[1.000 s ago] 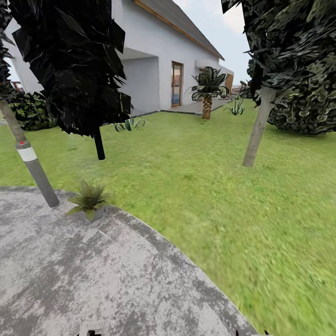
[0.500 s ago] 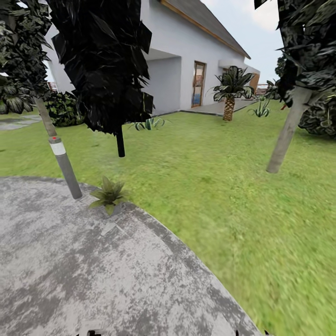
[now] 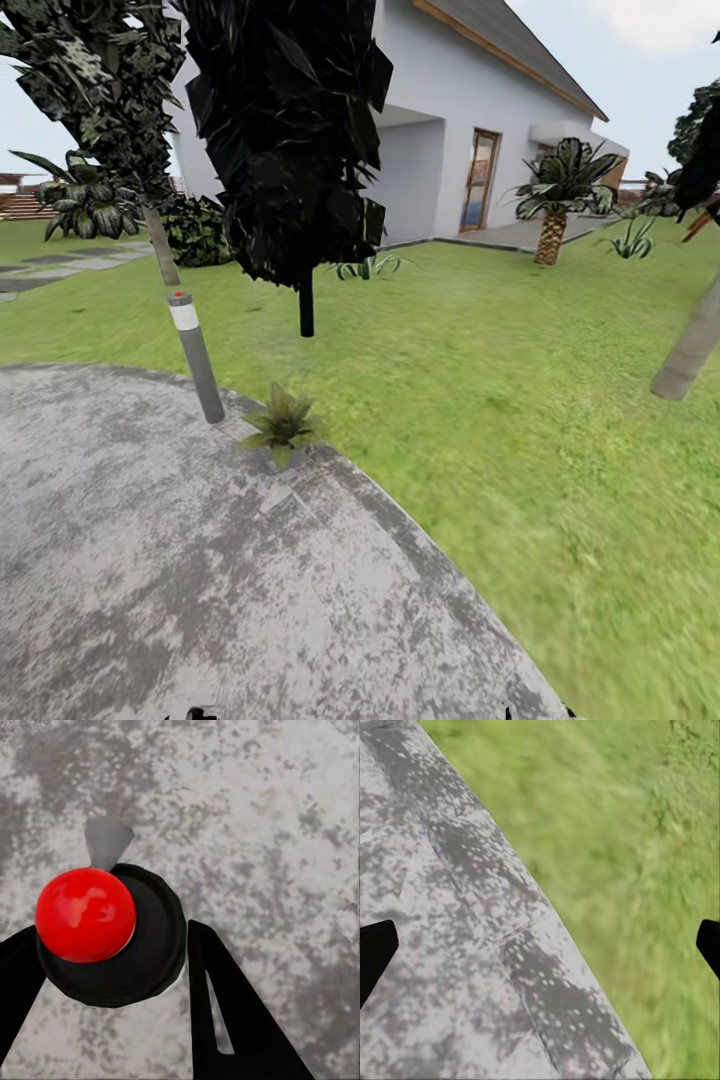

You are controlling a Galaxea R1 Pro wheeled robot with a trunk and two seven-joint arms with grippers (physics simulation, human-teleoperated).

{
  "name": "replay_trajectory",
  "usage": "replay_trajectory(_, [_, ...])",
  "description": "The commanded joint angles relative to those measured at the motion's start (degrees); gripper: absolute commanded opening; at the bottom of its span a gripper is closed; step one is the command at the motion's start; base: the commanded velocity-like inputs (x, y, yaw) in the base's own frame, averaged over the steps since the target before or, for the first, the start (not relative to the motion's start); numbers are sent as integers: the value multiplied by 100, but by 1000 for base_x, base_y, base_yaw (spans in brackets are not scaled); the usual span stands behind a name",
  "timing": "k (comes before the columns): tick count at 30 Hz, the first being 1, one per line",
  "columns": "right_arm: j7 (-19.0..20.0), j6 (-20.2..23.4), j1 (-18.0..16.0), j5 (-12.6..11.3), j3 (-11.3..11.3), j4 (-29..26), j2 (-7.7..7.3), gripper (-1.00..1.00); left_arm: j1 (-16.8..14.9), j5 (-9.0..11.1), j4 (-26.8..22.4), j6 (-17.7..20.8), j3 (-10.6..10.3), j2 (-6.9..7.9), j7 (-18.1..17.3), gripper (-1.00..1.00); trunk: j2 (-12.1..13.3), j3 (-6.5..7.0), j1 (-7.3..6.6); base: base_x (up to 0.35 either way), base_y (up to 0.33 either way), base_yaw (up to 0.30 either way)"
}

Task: Pick up the pesticide atomizer in the garden and spray insectifuge to fully cover both potted plants in the garden.

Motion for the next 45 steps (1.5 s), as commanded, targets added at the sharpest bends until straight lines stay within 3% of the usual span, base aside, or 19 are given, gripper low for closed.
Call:
replay_trajectory(1, [-44,-11,-4,62,-23,7,-2,100,-4,61,6,-16,-37,0,-20,-100,-2,-5,2,296,184,273])
replay_trajectory(13, [-44,-11,-4,62,-23,7,-2,100,-4,57,6,-16,-37,0,-20,-100,-2,-5,2,296,182,235])
replay_trajectory(38, [-44,-11,-4,62,-23,14,-2,100,-4,57,6,-16,-37,0,-22,-100,-2,-5,2,307,30,5])
replay_trajectory(45, [-44,-11,-4,62,-23,14,-2,100,-4,62,6,-16,-37,0,-21,-100,-2,-5,2,70,-27,0])
